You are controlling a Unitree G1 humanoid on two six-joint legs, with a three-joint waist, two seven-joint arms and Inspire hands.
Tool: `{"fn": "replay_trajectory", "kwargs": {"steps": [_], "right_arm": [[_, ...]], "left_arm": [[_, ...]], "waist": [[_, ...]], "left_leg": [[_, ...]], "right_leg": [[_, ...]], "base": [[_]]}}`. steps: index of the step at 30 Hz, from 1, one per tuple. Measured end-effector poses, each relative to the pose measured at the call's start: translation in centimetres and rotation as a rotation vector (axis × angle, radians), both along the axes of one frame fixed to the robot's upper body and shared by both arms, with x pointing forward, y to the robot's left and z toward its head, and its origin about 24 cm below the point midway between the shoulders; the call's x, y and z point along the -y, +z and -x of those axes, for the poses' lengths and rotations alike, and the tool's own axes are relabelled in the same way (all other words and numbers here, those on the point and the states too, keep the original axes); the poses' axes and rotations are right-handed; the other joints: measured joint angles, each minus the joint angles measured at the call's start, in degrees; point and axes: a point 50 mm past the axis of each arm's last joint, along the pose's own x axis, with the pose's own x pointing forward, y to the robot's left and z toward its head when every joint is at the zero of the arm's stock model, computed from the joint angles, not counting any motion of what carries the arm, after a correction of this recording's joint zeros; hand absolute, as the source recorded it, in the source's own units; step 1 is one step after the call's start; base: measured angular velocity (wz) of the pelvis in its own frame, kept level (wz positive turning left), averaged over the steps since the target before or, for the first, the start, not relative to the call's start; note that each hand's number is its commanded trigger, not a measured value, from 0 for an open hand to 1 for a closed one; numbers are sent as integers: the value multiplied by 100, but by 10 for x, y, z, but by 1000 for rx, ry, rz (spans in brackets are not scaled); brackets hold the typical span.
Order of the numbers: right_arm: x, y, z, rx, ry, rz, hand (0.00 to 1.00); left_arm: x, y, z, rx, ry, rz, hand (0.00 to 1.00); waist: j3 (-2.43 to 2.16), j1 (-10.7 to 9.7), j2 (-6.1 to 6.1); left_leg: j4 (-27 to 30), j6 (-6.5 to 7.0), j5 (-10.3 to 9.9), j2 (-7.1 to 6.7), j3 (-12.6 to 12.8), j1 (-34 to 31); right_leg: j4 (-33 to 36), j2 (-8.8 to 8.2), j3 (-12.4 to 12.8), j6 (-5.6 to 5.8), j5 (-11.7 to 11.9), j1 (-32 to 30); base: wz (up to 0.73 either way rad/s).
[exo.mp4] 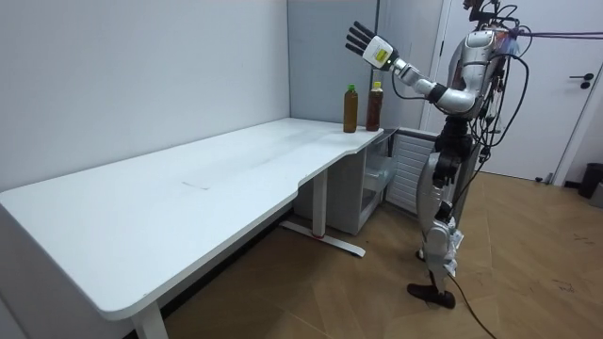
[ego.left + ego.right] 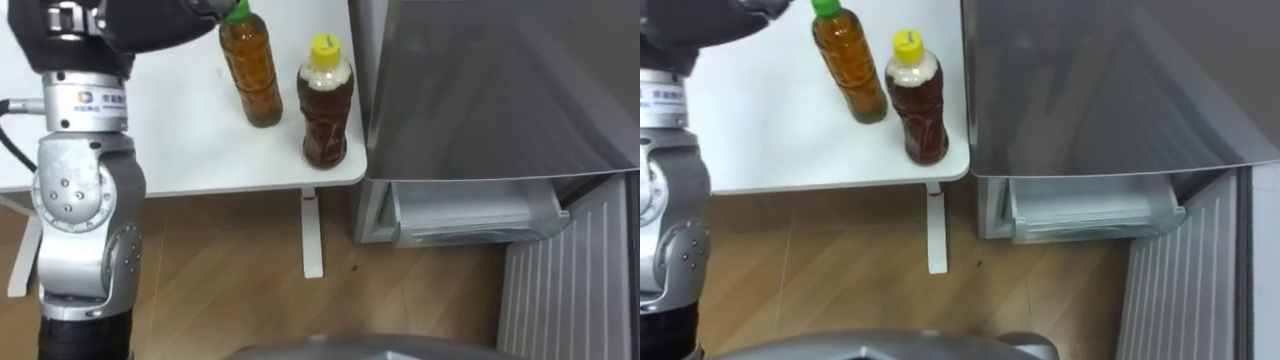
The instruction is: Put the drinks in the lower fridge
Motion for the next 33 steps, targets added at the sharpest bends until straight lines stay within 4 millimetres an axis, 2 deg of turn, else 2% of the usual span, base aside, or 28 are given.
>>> {"fn": "replay_trajectory", "kwargs": {"steps": [7,12,22,33], "right_arm": [[1,0,-3,2,7,11,0],[2,0,-2,-11,7,16,0],[4,1,-2,-20,11,24,0],[4,1,-2,-21,12,26,0]], "left_arm": [[22,-7,0,-42,-160,-59,0],[28,-9,0,-57,-214,-90,0],[33,-13,0,-94,-329,-132,0],[34,-15,0,-114,-368,-159,0]], "waist": [[5,-25,31],[-1,-23,41],[-10,-18,52],[-6,-5,27]], "left_leg": [[-1,0,0,0,-2,-4],[1,0,0,-6,0,17],[4,3,2,-7,-6,15],[-3,3,2,-7,-6,17]], "right_leg": [[15,-1,19,0,-1,-23],[0,1,27,5,-4,-35],[22,4,17,5,-4,-28],[19,7,39,5,-4,-26]], "base": [[1],[4],[1],[0]]}}
